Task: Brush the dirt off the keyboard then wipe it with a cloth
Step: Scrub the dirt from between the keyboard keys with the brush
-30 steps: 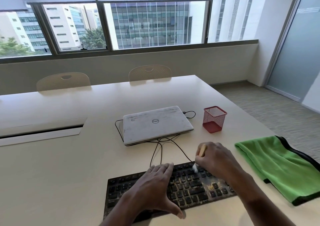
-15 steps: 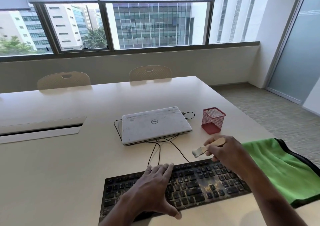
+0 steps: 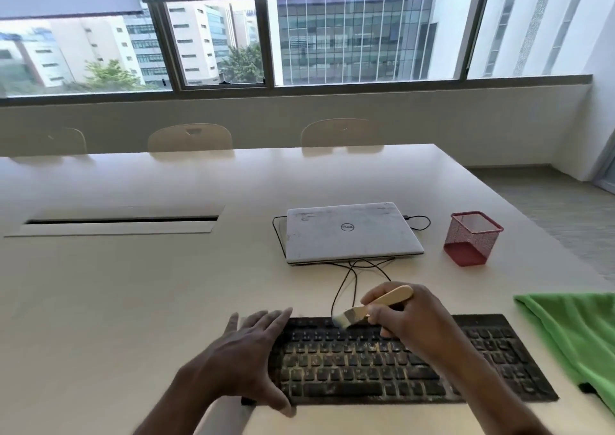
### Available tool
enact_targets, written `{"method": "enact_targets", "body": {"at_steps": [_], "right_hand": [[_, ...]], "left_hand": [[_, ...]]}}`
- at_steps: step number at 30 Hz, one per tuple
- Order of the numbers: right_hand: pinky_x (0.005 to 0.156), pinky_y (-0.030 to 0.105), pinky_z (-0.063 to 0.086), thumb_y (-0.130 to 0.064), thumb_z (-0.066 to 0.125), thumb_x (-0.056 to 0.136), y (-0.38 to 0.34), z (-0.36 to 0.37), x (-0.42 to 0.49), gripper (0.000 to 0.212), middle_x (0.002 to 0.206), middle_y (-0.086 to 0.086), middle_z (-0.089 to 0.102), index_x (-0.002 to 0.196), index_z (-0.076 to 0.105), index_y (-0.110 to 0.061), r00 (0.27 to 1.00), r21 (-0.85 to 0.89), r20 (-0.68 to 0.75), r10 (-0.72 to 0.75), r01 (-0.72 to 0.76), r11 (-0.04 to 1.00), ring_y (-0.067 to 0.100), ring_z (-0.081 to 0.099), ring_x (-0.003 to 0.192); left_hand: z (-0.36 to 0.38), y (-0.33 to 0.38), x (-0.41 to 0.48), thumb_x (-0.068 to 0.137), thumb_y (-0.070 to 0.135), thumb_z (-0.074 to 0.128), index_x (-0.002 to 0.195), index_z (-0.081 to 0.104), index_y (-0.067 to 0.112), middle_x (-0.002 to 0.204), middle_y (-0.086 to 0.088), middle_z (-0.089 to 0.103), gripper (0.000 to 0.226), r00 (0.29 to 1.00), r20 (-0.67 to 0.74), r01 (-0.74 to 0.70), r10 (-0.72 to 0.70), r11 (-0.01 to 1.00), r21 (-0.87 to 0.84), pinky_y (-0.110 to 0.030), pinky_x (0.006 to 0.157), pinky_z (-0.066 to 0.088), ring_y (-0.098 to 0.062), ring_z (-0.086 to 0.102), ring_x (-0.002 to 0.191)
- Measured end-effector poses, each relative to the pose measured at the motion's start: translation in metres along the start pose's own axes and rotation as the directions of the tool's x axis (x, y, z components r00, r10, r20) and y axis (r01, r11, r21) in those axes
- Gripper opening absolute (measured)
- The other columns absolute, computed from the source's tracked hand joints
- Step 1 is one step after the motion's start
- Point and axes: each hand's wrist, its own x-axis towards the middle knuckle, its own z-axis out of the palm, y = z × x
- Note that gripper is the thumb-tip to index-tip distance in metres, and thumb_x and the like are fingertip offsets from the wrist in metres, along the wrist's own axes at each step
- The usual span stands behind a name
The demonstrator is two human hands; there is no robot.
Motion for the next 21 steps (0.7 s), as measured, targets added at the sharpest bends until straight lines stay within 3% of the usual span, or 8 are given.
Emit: {"method": "enact_targets", "body": {"at_steps": [5,9,12,16,21], "right_hand": [[0.050,0.018,0.051,-0.012,0.073,0.091,-0.016,0.050,0.007,0.005,0.073,0.006,0.074,0.090,0.074,-0.017,0.998,0.036,0.049,-0.045,0.044,0.998,0.011,0.066,0.054],[0.058,0.023,0.059,-0.018,0.072,0.093,-0.029,0.085,0.009,0.005,0.071,-0.002,0.074,0.089,0.073,-0.022,0.989,-0.085,0.084,-0.124,0.131,0.988,0.009,0.071,0.058],[0.057,0.027,0.059,-0.021,0.070,0.093,-0.036,0.101,0.013,0.009,0.066,-0.005,0.071,0.085,0.073,-0.022,0.983,-0.177,0.070,-0.171,0.181,0.967,0.008,0.069,0.055],[0.045,0.014,0.044,-0.019,0.067,0.094,-0.044,0.111,0.015,0.012,0.061,-0.003,0.068,0.083,0.072,-0.019,0.975,-0.245,0.092,-0.203,0.220,0.944,0.002,0.058,0.045],[0.045,0.013,0.044,-0.020,0.064,0.097,-0.046,0.120,0.017,0.012,0.060,-0.005,0.064,0.088,0.071,-0.016,0.963,-0.312,0.182,-0.200,0.249,0.917,0.000,0.056,0.044]], "left_hand": [[0.002,-0.027,-0.023,0.053,0.081,0.080,0.160,-0.017,0.031,0.170,0.013,0.002,0.153,0.998,-0.040,0.035,-0.040,0.991,-0.126,-0.050,0.127,-0.005,-0.007,-0.002,0.154],[0.011,-0.038,-0.036,0.057,0.073,0.085,0.159,-0.019,0.035,0.170,0.013,0.001,0.151,0.996,-0.069,0.039,-0.057,0.972,-0.234,-0.043,0.128,-0.001,-0.010,-0.003,0.154],[0.018,-0.042,-0.037,0.059,0.072,0.085,0.158,-0.021,0.035,0.169,0.015,-0.005,0.150,0.994,-0.107,0.003,-0.031,0.968,-0.252,-0.040,0.126,-0.009,-0.006,-0.008,0.153],[0.025,-0.044,-0.032,0.057,0.075,0.084,0.157,-0.023,0.036,0.169,0.015,-0.008,0.152,0.992,-0.129,-0.032,-0.001,0.966,-0.255,-0.043,0.124,-0.016,-0.004,-0.017,0.153],[0.030,-0.043,-0.026,0.058,0.071,0.086,0.159,-0.021,0.031,0.170,0.015,-0.003,0.152,0.989,-0.147,-0.066,0.022,0.951,-0.303,-0.046,0.121,-0.023,0.002,-0.019,0.150]]}}
